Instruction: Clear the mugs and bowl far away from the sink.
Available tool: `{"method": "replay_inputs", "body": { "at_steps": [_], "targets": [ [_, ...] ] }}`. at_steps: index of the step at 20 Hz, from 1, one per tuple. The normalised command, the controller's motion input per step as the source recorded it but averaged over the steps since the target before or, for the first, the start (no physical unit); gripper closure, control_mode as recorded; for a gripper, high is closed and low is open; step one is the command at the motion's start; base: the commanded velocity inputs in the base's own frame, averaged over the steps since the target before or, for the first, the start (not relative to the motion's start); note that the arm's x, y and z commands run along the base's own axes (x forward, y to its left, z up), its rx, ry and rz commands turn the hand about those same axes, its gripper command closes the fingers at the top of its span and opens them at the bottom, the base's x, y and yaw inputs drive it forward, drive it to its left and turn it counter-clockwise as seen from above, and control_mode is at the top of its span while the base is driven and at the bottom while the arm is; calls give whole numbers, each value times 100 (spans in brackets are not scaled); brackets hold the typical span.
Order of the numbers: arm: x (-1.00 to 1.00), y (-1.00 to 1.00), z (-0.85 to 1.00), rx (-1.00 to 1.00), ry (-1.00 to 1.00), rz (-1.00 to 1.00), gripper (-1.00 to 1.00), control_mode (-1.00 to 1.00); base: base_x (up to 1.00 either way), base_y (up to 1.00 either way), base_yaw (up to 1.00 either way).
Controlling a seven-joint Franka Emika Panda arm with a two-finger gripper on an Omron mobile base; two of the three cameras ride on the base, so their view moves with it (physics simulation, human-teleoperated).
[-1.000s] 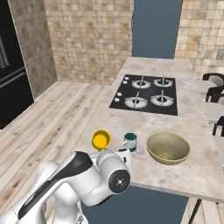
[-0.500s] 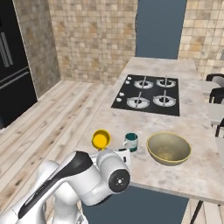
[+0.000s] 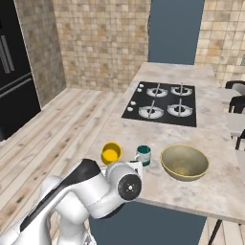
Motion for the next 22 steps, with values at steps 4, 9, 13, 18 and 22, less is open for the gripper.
{"method": "replay_inputs", "body": {
  "at_steps": [4,9,13,18,22],
  "targets": [
    [0,-15,-8,0,15,0,100,-100,0,0,0],
    [0,-10,-27,-3,10,0,100,-100,0,0,0],
    [0,-1,-34,-9,7,0,100,-100,0,0,0],
    [0,0,-20,-17,5,0,100,-100,0,0,0],
    [0,0,-7,-19,5,0,100,-100,0,0,0]
  ]
}}
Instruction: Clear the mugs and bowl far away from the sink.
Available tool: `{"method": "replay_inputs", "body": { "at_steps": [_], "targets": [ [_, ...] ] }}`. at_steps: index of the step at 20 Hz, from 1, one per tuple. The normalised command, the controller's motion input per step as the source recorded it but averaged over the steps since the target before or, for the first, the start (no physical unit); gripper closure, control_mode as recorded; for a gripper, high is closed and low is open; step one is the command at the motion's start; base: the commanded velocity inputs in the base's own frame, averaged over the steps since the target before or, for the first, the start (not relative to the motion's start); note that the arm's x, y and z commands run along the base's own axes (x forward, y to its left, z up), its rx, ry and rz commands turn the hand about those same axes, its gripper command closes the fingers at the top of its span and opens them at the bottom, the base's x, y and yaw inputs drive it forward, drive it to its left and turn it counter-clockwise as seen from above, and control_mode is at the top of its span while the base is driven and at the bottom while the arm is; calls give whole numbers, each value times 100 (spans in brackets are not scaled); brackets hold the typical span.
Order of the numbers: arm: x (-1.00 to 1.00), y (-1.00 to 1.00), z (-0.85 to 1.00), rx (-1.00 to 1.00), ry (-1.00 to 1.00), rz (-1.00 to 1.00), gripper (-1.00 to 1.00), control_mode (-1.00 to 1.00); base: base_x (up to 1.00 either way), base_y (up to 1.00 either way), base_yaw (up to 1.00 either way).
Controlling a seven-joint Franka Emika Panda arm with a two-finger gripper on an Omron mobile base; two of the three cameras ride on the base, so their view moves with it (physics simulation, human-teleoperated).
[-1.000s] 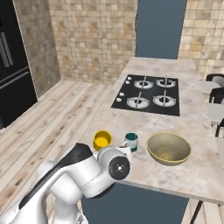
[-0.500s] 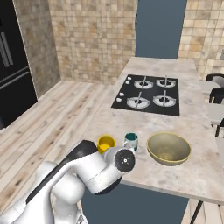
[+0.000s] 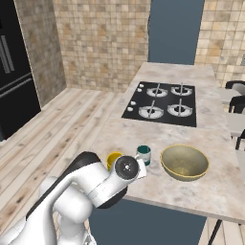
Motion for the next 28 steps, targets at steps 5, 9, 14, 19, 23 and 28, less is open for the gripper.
{"method": "replay_inputs", "body": {
  "at_steps": [5,9,14,19,23,28],
  "targets": [
    [0,4,-4,-14,5,0,100,-100,0,0,0],
    [0,2,-9,-7,10,0,100,-100,0,0,0],
    [0,6,-22,-9,15,0,100,-100,0,0,0],
    [30,44,-32,-12,19,-4,100,-100,0,0,0],
    [5,-1,-31,-4,11,3,100,-100,0,0,0],
    [0,0,-26,-2,9,3,100,-100,0,0,0]
  ]
}}
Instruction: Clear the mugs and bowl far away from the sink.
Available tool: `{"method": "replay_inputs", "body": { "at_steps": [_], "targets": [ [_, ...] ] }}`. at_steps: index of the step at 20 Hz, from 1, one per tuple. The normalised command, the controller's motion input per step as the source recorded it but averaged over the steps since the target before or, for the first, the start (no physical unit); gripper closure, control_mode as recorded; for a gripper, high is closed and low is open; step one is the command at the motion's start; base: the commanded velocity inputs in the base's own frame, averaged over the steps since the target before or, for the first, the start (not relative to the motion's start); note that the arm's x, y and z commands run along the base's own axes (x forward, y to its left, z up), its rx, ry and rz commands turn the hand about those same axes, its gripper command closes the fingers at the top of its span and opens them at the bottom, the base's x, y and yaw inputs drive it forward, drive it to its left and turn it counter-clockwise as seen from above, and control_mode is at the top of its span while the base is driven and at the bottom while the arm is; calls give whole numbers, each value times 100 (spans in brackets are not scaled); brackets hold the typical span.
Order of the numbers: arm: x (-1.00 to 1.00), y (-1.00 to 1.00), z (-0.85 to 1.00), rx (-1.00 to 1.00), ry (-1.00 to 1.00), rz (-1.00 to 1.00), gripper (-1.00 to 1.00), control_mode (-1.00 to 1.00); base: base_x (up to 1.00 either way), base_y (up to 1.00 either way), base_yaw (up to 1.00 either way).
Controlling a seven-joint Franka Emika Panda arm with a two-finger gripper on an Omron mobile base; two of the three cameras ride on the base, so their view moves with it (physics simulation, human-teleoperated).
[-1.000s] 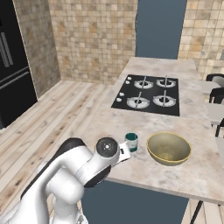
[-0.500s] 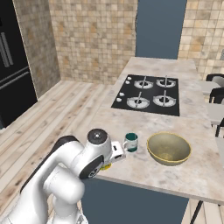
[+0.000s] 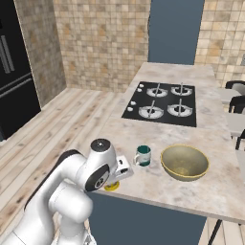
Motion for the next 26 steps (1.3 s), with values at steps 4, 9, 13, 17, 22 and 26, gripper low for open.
{"method": "replay_inputs", "body": {
  "at_steps": [4,9,13,17,22,26],
  "targets": [
    [0,1,-28,-4,12,0,100,-100,0,0,0],
    [0,0,-31,-4,13,0,100,-100,0,0,0],
    [0,0,-26,-3,15,1,100,-100,0,0,0],
    [3,9,-14,-4,11,1,100,-100,0,0,0],
    [21,1,-5,-1,3,2,100,-100,0,0,0],
    [20,-8,-4,0,-10,1,100,-100,0,0,0]
  ]
}}
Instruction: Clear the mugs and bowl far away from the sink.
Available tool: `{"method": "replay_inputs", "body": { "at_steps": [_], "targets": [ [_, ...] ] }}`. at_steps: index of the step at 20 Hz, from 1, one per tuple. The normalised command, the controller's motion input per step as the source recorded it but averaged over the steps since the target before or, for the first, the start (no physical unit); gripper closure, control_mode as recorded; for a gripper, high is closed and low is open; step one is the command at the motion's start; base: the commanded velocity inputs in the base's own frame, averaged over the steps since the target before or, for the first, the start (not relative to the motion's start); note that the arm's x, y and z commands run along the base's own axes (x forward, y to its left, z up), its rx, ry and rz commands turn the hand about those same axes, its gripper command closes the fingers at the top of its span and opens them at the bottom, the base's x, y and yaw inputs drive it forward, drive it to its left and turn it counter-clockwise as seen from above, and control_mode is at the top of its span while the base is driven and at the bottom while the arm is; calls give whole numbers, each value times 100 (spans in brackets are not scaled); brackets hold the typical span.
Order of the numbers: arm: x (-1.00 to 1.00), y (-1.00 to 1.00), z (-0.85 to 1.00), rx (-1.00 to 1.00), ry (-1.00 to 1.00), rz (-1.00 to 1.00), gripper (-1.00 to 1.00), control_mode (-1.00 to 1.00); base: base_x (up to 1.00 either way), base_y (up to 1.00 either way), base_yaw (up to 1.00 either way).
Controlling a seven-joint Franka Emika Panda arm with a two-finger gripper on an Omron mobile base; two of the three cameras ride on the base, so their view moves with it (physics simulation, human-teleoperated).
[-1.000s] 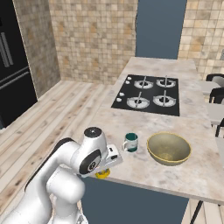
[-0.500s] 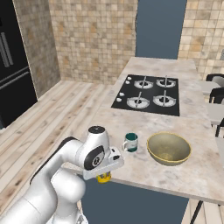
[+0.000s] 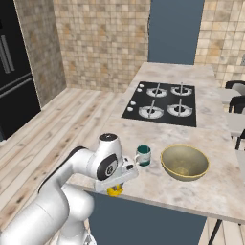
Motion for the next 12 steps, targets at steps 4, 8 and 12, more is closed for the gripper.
{"method": "replay_inputs", "body": {
  "at_steps": [4,8,12],
  "targets": [
    [5,-15,-1,0,-21,0,100,-100,0,0,0],
    [20,-6,-12,0,-21,0,100,-100,0,0,0],
    [32,0,-19,0,-12,0,100,-100,0,0,0]
  ]
}}
